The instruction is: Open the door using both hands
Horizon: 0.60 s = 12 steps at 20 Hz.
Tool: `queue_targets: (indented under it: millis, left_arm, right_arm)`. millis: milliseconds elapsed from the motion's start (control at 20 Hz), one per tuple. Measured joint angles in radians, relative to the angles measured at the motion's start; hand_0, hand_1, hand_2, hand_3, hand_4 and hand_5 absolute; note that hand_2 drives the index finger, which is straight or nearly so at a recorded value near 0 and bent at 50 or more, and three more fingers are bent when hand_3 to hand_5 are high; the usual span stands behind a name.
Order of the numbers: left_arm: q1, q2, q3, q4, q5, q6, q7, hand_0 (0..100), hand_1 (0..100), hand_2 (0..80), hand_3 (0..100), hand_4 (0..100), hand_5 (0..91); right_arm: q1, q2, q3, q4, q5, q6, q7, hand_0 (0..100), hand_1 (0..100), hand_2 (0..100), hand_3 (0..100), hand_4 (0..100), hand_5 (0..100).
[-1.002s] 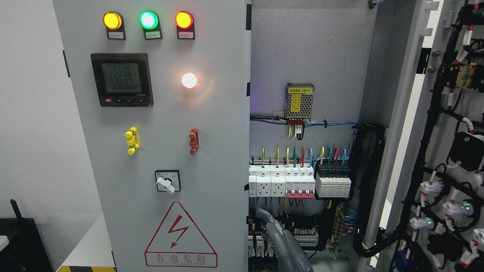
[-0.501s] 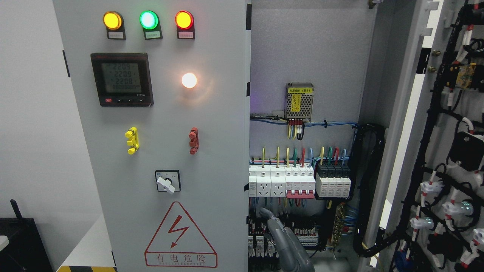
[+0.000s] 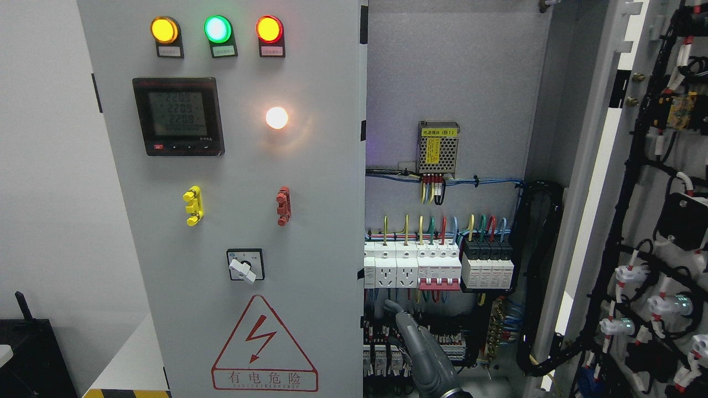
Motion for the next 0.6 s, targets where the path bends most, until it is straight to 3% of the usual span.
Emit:
queue_targets:
  millis: [601]
  left_arm:
    - [0.000, 0.000, 0.000, 0.000, 0.000, 0.000, -0.004, 0, 0, 0.0, 0, 0, 0.0]
  right_arm:
    - [-0.031, -0.017, 0.006, 0.037, -0.051, 0.002, 0.002, 39, 0, 0, 0, 0, 0]
